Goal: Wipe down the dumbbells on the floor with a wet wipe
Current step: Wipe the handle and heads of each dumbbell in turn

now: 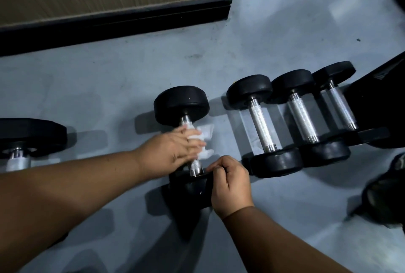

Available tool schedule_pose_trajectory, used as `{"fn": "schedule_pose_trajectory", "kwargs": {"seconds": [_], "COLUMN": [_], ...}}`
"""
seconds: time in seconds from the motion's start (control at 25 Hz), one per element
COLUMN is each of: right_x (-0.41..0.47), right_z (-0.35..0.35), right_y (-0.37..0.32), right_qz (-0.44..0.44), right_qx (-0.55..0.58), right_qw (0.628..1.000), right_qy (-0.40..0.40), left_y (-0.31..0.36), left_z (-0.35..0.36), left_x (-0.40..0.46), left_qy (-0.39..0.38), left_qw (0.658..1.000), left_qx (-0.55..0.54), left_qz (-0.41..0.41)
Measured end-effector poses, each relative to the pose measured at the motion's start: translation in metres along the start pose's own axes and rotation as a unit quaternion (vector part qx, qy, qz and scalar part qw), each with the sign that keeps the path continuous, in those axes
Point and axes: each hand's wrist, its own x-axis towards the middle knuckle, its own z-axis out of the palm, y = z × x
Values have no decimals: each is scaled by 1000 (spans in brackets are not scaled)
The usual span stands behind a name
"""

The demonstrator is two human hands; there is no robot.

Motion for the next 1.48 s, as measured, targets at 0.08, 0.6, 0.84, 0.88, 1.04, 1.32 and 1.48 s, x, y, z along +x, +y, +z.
{"fn": "schedule_pose_trajectory", "kwargs": {"seconds": [0.08,0.6,0.84,0.88,1.04,1.32,1.48], "right_x": [0,-8,-30,-29,-24,-25,-25], "right_z": [1,1,34,31,24,25,23], "right_y": [0,-50,-56,-55,-49,-50,-48], "right_qz": [-2,-82,-101,-110,-99,-106,-105], "right_qx": [11,-155,-266,-263,-256,-252,-246], "right_qw": [1000,984,957,957,960,960,962], "right_qy": [1,6,47,47,50,57,49], "left_y": [13,-23,-2,6,5,-31,-9], "left_z": [9,-11,-3,5,6,-23,-7], "left_x": [-10,15,-6,-16,-23,1,-1], "left_qy": [-22,8,2,7,-6,38,62], "left_qw": [999,1000,1000,999,995,998,998], "left_qx": [-5,8,-16,-48,-76,-16,-15], "left_qz": [39,1,-4,5,67,39,-2]}}
